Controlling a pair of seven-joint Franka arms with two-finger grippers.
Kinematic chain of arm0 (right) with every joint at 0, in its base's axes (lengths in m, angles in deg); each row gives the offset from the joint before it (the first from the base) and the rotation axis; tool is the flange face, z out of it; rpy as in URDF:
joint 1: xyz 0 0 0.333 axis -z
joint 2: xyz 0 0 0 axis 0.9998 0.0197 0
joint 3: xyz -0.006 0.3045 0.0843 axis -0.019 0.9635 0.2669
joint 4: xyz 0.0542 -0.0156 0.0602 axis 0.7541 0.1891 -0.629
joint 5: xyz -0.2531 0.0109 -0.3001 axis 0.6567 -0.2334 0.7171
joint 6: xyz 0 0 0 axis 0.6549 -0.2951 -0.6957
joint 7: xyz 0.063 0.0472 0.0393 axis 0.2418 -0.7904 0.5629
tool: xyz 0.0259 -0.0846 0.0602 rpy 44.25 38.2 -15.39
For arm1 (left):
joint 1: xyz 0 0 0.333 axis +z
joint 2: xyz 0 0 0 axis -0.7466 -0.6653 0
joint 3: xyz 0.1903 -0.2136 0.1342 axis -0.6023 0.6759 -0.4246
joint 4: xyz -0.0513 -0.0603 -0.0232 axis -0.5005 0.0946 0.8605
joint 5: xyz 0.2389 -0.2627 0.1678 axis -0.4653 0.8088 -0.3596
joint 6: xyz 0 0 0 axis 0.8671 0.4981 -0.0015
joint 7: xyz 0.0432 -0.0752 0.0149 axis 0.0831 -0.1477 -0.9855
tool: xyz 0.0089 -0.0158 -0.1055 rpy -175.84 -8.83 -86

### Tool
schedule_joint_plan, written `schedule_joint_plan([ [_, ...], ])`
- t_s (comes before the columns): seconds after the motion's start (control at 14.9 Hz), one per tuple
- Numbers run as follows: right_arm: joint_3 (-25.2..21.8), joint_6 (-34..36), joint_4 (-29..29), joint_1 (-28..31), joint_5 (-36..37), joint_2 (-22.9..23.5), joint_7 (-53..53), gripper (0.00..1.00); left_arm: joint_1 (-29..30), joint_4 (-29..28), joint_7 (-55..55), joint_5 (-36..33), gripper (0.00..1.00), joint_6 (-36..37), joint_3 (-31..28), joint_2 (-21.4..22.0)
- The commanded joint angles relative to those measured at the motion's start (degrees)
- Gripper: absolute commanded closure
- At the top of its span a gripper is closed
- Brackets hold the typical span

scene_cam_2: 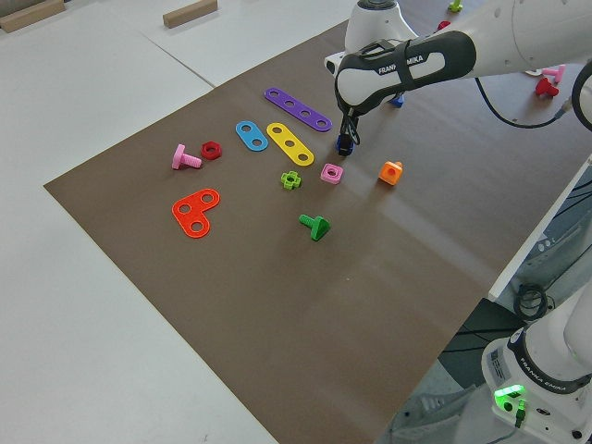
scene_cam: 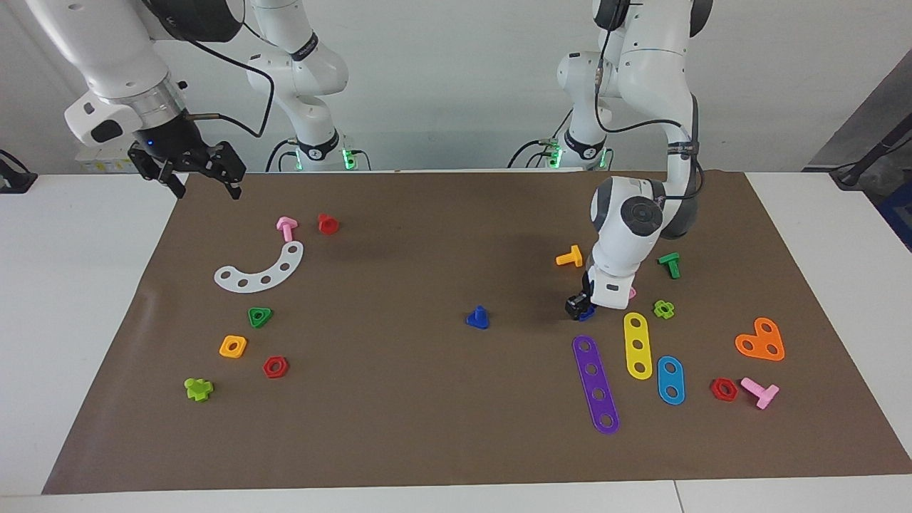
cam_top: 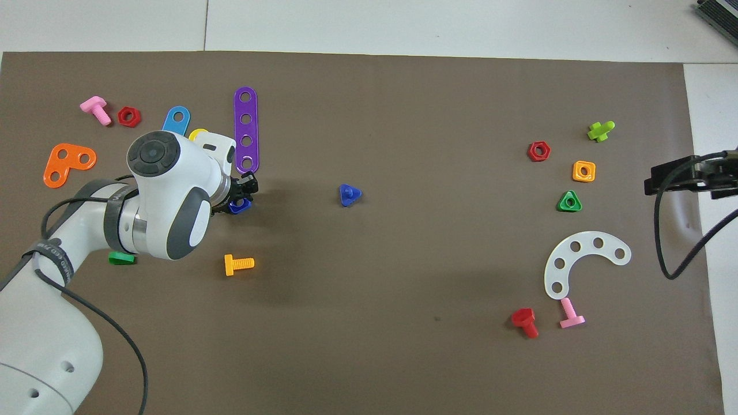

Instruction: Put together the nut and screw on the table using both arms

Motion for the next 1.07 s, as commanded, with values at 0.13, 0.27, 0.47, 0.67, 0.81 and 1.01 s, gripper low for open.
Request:
schedule_joint_plan([
  [0.13, 0.02, -0.5, 1.81, 0.46, -1.02, -1.56, -0.01, 0.0, -0.58, -0.05, 0.7, -0.06, 0.63, 1.1, -0.33, 0.64],
  [0.27, -0.06, -0.59, 1.81, 0.46, -1.02, -1.56, -0.01, 0.0, -0.59, 1.09, 1.23, -0.32, 0.75, 1.28, -0.33, 0.46],
  [0.47, -0.06, -0.59, 2.16, 0.38, -0.93, -1.73, 0.08, 0.0, -0.85, 5.74, 1.93, -2.52, 0.82, 3.47, -0.15, -0.94],
  [0.67, -0.06, -0.85, 3.91, 0.81, -0.41, -2.78, -0.18, 0.0, -2.59, 11.27, 2.02, -3.31, 0.82, 4.26, 0.03, -2.88],
  [0.81, -0.06, -0.94, 4.27, 0.82, -0.05, -2.88, -0.18, 0.0, -4.71, 14.36, 2.11, -3.31, 0.82, 4.27, 0.03, -4.02],
  [1.01, -0.06, -0.94, 3.92, 0.82, -0.14, -2.79, 0.08, 0.0, -8.74, 16.73, 2.55, -3.4, 0.82, 4.79, 0.11, -4.55],
])
